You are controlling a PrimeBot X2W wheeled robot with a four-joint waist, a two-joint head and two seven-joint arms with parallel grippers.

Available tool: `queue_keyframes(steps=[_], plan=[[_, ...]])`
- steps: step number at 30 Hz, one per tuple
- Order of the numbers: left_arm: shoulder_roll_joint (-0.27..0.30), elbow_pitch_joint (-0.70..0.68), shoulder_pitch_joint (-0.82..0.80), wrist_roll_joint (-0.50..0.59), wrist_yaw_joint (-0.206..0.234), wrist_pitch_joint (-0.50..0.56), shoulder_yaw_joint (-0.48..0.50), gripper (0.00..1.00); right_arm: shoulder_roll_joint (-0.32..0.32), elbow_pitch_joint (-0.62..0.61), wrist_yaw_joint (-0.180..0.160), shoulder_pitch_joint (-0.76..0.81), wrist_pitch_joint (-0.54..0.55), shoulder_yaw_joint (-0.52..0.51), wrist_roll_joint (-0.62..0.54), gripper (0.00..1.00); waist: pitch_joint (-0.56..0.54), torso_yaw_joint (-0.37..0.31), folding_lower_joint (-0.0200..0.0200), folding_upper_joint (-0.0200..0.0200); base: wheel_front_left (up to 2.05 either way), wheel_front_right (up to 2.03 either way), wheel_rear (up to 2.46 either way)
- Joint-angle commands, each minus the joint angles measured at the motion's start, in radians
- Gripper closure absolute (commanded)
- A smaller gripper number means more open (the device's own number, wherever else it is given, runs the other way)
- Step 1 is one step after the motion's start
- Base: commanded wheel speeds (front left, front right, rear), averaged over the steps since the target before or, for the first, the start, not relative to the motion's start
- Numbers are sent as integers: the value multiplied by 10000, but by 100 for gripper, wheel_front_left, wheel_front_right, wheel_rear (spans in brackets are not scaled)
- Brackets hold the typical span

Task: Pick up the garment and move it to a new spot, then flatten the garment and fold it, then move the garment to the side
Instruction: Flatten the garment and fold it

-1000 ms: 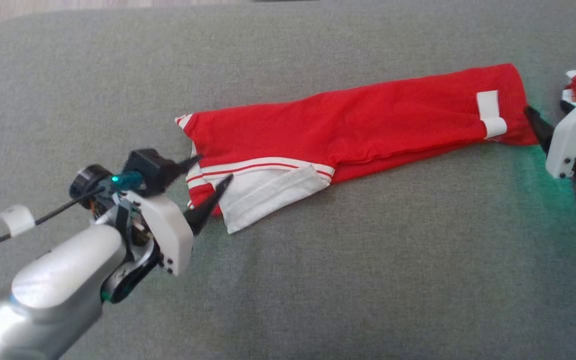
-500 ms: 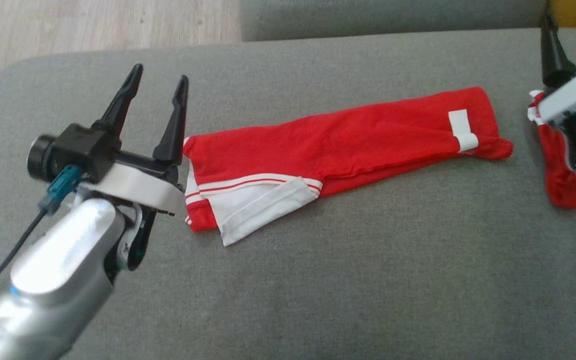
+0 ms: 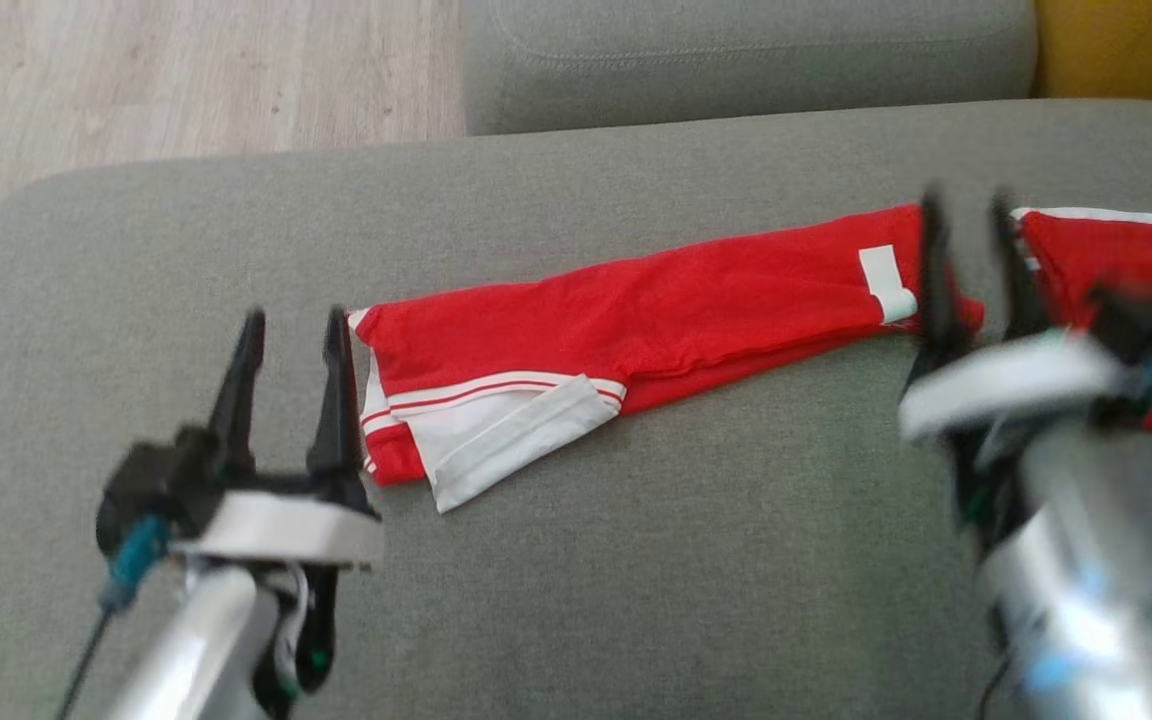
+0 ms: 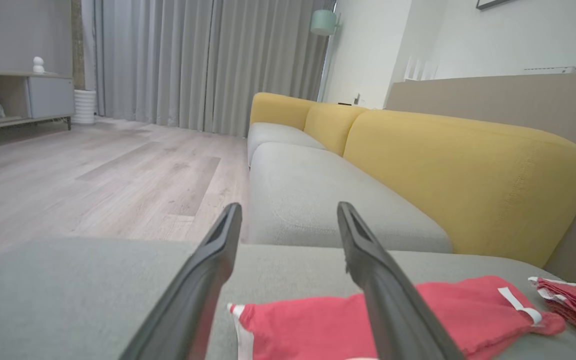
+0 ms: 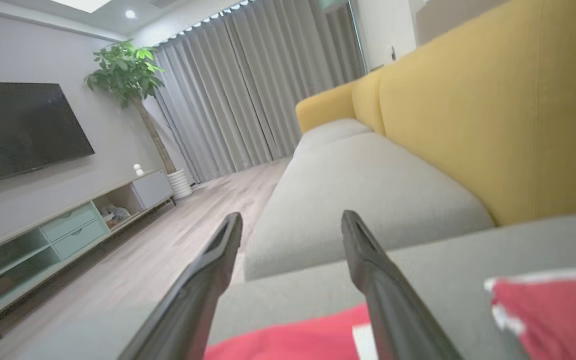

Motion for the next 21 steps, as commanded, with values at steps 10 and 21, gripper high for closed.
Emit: queue_keyframes(steps=[10, 21], plan=[[-1383, 465, 1203, 1616, -1245, -92, 1991, 0, 1150, -1523, 67, 2582, -63, -801, -1958, 0, -118, -87, 1, -1, 0, 0, 0], [-2142, 848, 754, 2744, -2365, -93, 2695, 0, 1159, -1614, 67, 1924, -54, -1106, -2526, 0, 736, 197, 1, -1, 0, 0, 0]])
